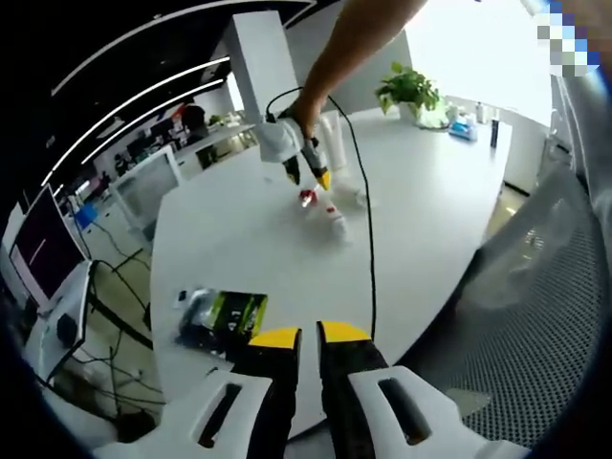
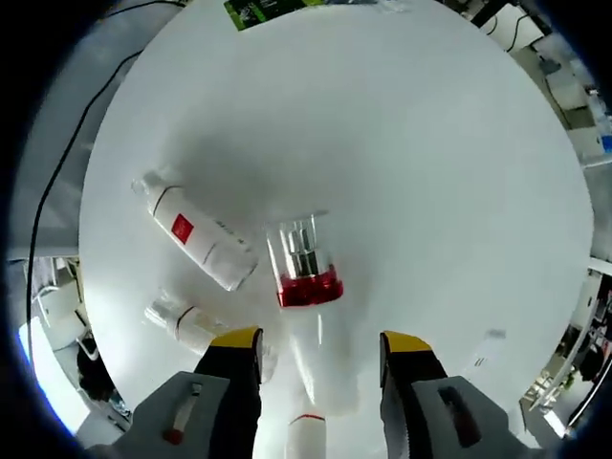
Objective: Arrange the skincare products in the storage area until every visible bottle or jar stands upright without overlapping.
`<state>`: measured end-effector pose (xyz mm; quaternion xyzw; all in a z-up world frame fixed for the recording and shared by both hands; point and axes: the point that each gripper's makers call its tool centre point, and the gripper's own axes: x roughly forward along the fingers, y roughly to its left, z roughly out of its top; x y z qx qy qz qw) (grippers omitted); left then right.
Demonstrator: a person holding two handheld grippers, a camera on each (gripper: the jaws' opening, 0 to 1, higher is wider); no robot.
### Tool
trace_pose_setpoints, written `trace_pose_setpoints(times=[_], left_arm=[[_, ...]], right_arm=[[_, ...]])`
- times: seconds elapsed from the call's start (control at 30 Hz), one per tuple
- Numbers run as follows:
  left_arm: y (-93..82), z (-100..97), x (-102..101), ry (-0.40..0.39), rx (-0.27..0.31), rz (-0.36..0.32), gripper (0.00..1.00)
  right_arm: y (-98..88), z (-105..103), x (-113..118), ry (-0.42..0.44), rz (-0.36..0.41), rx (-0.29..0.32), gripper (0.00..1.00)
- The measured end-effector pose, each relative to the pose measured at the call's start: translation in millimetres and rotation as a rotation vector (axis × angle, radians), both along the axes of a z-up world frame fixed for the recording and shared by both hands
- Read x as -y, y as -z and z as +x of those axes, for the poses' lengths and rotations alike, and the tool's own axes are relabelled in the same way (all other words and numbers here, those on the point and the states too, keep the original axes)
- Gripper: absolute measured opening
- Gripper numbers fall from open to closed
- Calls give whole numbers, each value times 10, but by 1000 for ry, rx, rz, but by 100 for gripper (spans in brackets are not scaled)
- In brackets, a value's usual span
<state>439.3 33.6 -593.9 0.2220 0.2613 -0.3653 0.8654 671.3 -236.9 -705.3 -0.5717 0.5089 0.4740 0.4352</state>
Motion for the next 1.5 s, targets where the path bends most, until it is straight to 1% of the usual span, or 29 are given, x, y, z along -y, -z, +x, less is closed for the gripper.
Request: trace_pose_setpoints(times=[0.13, 0.23, 0.33, 0.37, 0.47, 0.53, 0.63, 0.7, 0.77, 0.83, 0.87, 0.9, 0.93, 1.03, 1.07, 1.1, 1.13, 1.23, 1.33, 1.37, 1.5], left_arm=[[24, -14, 8, 8, -10, 7, 5], [39, -12, -9, 0, -17, 10, 3], [45, -10, -15, -5, -20, 10, 3], [49, -11, -16, -4, -20, 13, 3], [61, -15, -14, -2, -23, 17, 4], [64, -20, -8, 2, -24, 18, 4], [70, -16, -17, -3, -27, 21, 4], [76, -18, -18, -1, -30, 23, 4], [77, -20, -15, 2, -29, 25, 4], [71, -15, -16, 1, -25, 24, 5], [65, -12, -15, 0, -24, 22, 6], [64, -14, -13, 1, -24, 21, 5], [64, -17, -9, 4, -25, 22, 5], [52, -20, -3, 8, -19, 21, 4], [37, -14, -4, 7, -13, 17, 4], [29, -9, -5, 5, -8, 15, 4], [24, -7, -6, 5, -8, 14, 4], [26, -20, 17, 18, -10, 13, 4], [24, -33, 43, 32, -10, 10, 4], [25, -35, 44, 34, -10, 10, 5], [0, -25, 42, 31, -1, 5, 4]], right_arm=[[114, 19, 12, -19, -14, -18, 43], [169, 23, 19, -35, -21, -25, 36], [235, -12, 23, -21, -10, -43, 34], [219, -3, 33, -31, -18, -34, 32], [219, 30, 31, -33, -19, -32, 29], [219, 23, 43, -30, -24, -35, 25], [226, 18, 48, -40, -37, -16, 24], [217, 31, 53, -39, -28, -6, 23], [203, 51, 30, -28, 4, 11, 22], [161, 12, -10, 6, 21, 0, 22], [138, -6, -52, 5, 42, -3, 22], [128, -1, -66, 8, 48, 6, 22], [100, 23, -84, 13, 52, 28, 22], [22, 61, -138, 9, 72, 63, 22], [-26, 82, -180, 21, 97, 87, 22], [-69, 83, -198, 32, 104, 93, 21], [-126, 111, -237, 56, 129, 119, 21], [-254, 151, -326, 84, 188, 161, 21], [-349, 180, -349, 110, 219, 198, 21], [-374, 183, -387, 148, 262, 211, 21], [-456, 177, -405, 262, 346, 235, 20]])
